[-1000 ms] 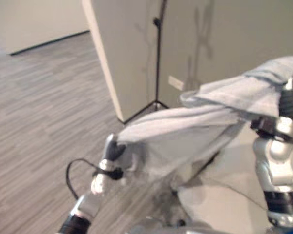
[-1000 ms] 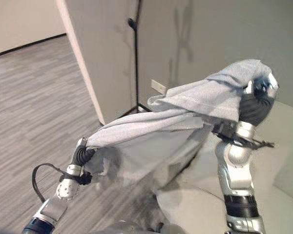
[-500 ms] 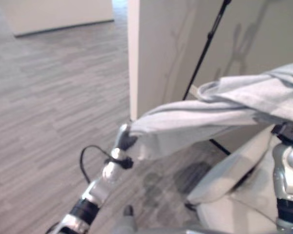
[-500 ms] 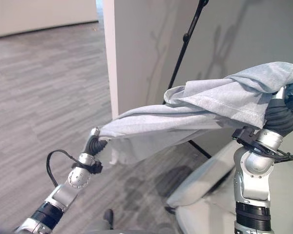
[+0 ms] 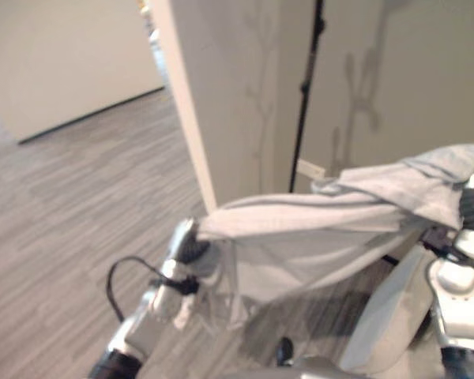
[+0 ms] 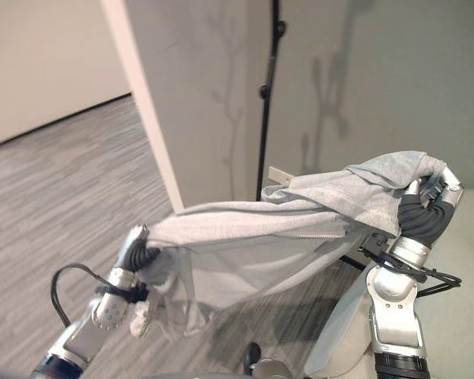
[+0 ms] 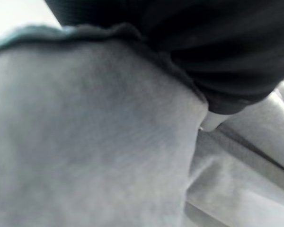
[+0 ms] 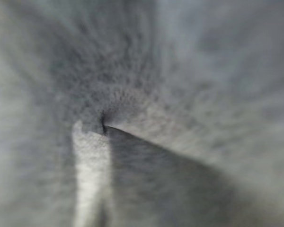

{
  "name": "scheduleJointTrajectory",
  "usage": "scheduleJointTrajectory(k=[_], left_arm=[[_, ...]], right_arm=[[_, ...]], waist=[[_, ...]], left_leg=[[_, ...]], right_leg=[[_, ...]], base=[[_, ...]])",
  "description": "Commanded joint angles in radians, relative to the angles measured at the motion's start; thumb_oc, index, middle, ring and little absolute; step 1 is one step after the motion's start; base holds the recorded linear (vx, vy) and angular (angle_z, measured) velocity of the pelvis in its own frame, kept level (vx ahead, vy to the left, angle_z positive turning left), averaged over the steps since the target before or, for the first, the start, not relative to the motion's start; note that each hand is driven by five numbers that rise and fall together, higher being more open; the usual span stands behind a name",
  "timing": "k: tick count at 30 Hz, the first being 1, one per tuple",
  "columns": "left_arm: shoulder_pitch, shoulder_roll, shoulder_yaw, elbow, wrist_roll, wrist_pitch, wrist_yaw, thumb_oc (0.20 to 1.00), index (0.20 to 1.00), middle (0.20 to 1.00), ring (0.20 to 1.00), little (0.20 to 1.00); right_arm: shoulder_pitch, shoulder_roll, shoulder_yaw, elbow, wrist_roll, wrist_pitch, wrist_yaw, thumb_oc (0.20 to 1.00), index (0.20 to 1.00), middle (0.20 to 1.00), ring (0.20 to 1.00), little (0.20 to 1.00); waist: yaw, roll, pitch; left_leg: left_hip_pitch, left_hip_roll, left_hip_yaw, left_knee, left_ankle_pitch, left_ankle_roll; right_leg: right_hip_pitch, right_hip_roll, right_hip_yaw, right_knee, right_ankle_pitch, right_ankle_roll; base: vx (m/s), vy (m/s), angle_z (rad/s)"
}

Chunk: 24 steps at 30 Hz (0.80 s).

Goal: Hang the clothes on the sofa on the clothes rack.

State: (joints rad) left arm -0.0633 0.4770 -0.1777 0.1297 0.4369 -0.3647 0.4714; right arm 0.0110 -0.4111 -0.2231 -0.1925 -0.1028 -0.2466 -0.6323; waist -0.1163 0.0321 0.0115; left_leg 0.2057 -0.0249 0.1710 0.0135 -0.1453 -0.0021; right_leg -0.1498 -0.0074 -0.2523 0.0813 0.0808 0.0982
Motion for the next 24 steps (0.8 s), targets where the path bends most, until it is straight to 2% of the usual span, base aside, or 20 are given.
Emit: scheduleJointTrajectory(k=[1, 2, 3, 5, 6, 8, 9, 10, 11, 13, 14, 16, 18, 20, 23, 24], left_arm=[[-0.055, 0.074, 0.1, -0.038, 0.024, 0.003, 0.138, 0.2, 0.2, 0.2, 0.2, 0.2], [-0.078, 0.083, 0.106, -0.042, 0.056, 0.005, 0.15, 0.2, 0.2, 0.2, 0.2, 0.2], [-0.091, 0.078, 0.107, -0.044, 0.062, 0.005, 0.158, 0.2, 0.2, 0.2, 0.2, 0.2], [-0.116, 0.069, 0.115, -0.04, 0.052, 0.005, 0.162, 0.2, 0.2, 0.2, 0.2, 0.2], [-0.129, 0.072, 0.117, -0.034, 0.041, 0.01, 0.166, 0.2, 0.2, 0.2, 0.2, 0.2], [-0.142, 0.075, 0.113, -0.03, 0.034, 0.013, 0.166, 0.2, 0.2, 0.2, 0.2, 0.2], [-0.15, 0.078, 0.11, -0.028, 0.03, 0.015, 0.169, 0.2, 0.2, 0.2, 0.2, 0.2], [-0.149, 0.074, 0.109, -0.023, 0.024, 0.017, 0.167, 0.2, 0.2, 0.2, 0.2, 0.2], [-0.15, 0.073, 0.11, -0.022, 0.023, 0.017, 0.167, 0.2, 0.2, 0.2, 0.2, 0.2], [-0.15, 0.06, 0.103, -0.017, 0.023, 0.022, 0.151, 0.2, 0.2, 0.2, 0.2, 0.2], [-0.151, 0.059, 0.104, -0.017, 0.023, 0.022, 0.151, 0.2, 0.2, 0.2, 0.2, 0.2], [-0.155, 0.063, 0.123, -0.017, 0.029, 0.03, 0.146, 0.2, 0.2, 0.2, 0.2, 0.2], [-0.162, 0.063, 0.139, -0.014, 0.038, 0.038, 0.167, 0.2, 0.2, 0.2, 0.2, 0.2], [-0.186, 0.069, 0.147, -0.006, 0.036, 0.051, 0.179, 0.2, 0.2, 0.2, 0.2, 0.2], [-0.222, 0.08, 0.13, -0.009, 0.032, 0.048, 0.19, 0.2, 0.2, 0.2, 0.2, 0.2], [-0.223, 0.081, 0.129, -0.009, 0.032, 0.048, 0.19, 0.2, 0.2, 0.2, 0.2, 0.2]], right_arm=[[-0.132, -0.07, -0.098, -0.012, -0.078, 0.005, -0.083, 0.2, 0.2, 0.2, 0.2, 0.2], [-0.156, -0.08, -0.091, 0.005, -0.085, 0.002, -0.082, 0.2, 0.2, 0.2, 0.2, 0.2], [-0.165, -0.089, -0.09, 0.009, -0.081, 0.003, -0.082, 0.2, 0.2, 0.2, 0.2, 0.2], [-0.176, -0.109, -0.083, 0.021, -0.086, 0.008, -0.082, 0.2, 0.2, 0.2, 0.2, 0.2], [-0.186, -0.121, -0.075, 0.03, -0.09, 0.014, -0.083, 0.2, 0.2, 0.2, 0.2, 0.2], [-0.203, -0.132, -0.066, 0.039, -0.1, 0.019, -0.084, 0.2, 0.2, 0.2, 0.2, 0.2], [-0.225, -0.14, -0.051, 0.045, -0.11, 0.023, -0.085, 0.2, 0.2, 0.2, 0.2, 0.2], [-0.229, -0.142, -0.041, 0.052, -0.113, 0.028, -0.08, 0.2, 0.2, 0.2, 0.2, 0.2], [-0.231, -0.144, -0.04, 0.054, -0.113, 0.029, -0.08, 0.2, 0.2, 0.2, 0.2, 0.2], [-0.244, -0.148, -0.022, 0.067, -0.132, 0.04, -0.075, 0.2, 0.2, 0.2, 0.2, 0.2], [-0.245, -0.148, -0.022, 0.068, -0.132, 0.039, -0.075, 0.2, 0.2, 0.2, 0.2, 0.2], [-0.261, -0.149, -0.013, 0.083, -0.153, 0.044, -0.081, 0.2, 0.2, 0.2, 0.2, 0.2], [-0.254, -0.144, -0.013, 0.083, -0.151, 0.04, -0.081, 0.2, 0.2, 0.2, 0.2, 0.2], [-0.26, -0.138, -0.009, 0.096, -0.128, 0.034, -0.064, 0.2, 0.2, 0.2, 0.2, 0.2], [-0.268, -0.163, -0.009, 0.111, -0.116, 0.028, -0.044, 0.2, 0.2, 0.2, 0.2, 0.2], [-0.268, -0.163, -0.009, 0.111, -0.116, 0.028, -0.044, 0.2, 0.2, 0.2, 0.2, 0.2]], waist=[[0.011, 0.011, 0.047], [0.027, -0.006, 0.047], [0.031, -0.021, 0.048], [0.044, -0.048, 0.051], [0.057, -0.058, 0.054], [0.077, -0.063, 0.057], [0.103, -0.064, 0.065], [0.115, -0.065, 0.07], [0.118, -0.065, 0.069], [0.151, -0.069, 0.085], [0.153, -0.07, 0.086], [0.17, -0.066, 0.077], [0.169, -0.078, 0.066], [0.166, -0.097, 0.041], [0.155, -0.105, 0.023], [0.155, -0.104, 0.025]], left_leg=[[-0.083, -0.097, -0.109, 0.209, 0.167, -0.098], [-0.131, -0.121, -0.161, 0.263, 0.156, -0.105], [-0.156, -0.108, -0.16, 0.263, 0.127, -0.092], [-0.195, -0.078, -0.129, 0.234, 0.043, -0.044], [-0.219, -0.068, -0.129, 0.208, 0.033, -0.027], [-0.228, -0.066, -0.134, 0.156, 0.052, -0.015], [-0.255, -0.055, -0.151, 0.058, 0.118, -0.01], [-0.282, -0.049, -0.153, 0.017, 0.161, -0.011], [-0.275, -0.05, -0.15, 0.003, 0.169, -0.012], [-0.35, -0.059, -0.141, -0.059, 0.239, -0.02], [-0.349, -0.059, -0.139, -0.061, 0.241, -0.021], [-0.328, -0.047, -0.122, -0.083, 0.258, -0.008], [-0.298, -0.043, -0.124, -0.058, 0.262, 0.0], [-0.249, -0.037, -0.125, -0.069, 0.256, 0.011], [-0.202, -0.035, -0.131, -0.094, 0.238, 0.017], [-0.207, -0.033, -0.129, -0.092, 0.246, 0.017]], right_leg=[[0.052, -0.002, 0.032, -0.024, -0.036, -0.036], [0.076, -0.019, 0.085, -0.027, -0.036, -0.037], [0.092, -0.039, 0.096, -0.031, -0.037, -0.031], [0.124, -0.067, 0.112, -0.046, -0.046, -0.019], [0.137, -0.07, 0.133, -0.051, -0.05, -0.013], [0.146, -0.065, 0.16, -0.06, -0.05, -0.011], [0.164, -0.05, 0.189, -0.062, -0.064, -0.017], [0.184, -0.039, 0.202, -0.064, -0.077, -0.022], [0.183, -0.039, 0.206, -0.065, -0.078, -0.023], [0.234, -0.01, 0.231, -0.067, -0.106, -0.039], [0.234, -0.011, 0.233, -0.066, -0.107, -0.04], [0.261, 0.026, 0.254, -0.048, -0.128, -0.053], [0.285, 0.039, 0.26, -0.036, -0.143, -0.066], [0.282, 0.058, 0.26, 0.021, -0.136, -0.06], [0.271, 0.078, 0.262, 0.135, -0.116, -0.032], [0.266, 0.08, 0.26, 0.138, -0.111, -0.033]], base=[[0.16, 0.133, -1.04], [0.25, 0.176, -1.18], [0.2, 0.132, -1.39], [0.14, 0.06, -1.09], [0.16, 0.052, -0.72], [0.13, 0.012, -0.59], [0.16, -0.02, -0.95], [0.16, -0.025, -1.17], [0.22, -0.081, -0.79], [0.25, -0.119, -0.65], [0.26, -0.168, -0.51], [0.33, -0.19, -0.24], [0.38, -0.198, -0.23], [0.41, -0.235, 0.0], [0.23, -0.142, 0.01], [0.2, -0.127, 0.09]])
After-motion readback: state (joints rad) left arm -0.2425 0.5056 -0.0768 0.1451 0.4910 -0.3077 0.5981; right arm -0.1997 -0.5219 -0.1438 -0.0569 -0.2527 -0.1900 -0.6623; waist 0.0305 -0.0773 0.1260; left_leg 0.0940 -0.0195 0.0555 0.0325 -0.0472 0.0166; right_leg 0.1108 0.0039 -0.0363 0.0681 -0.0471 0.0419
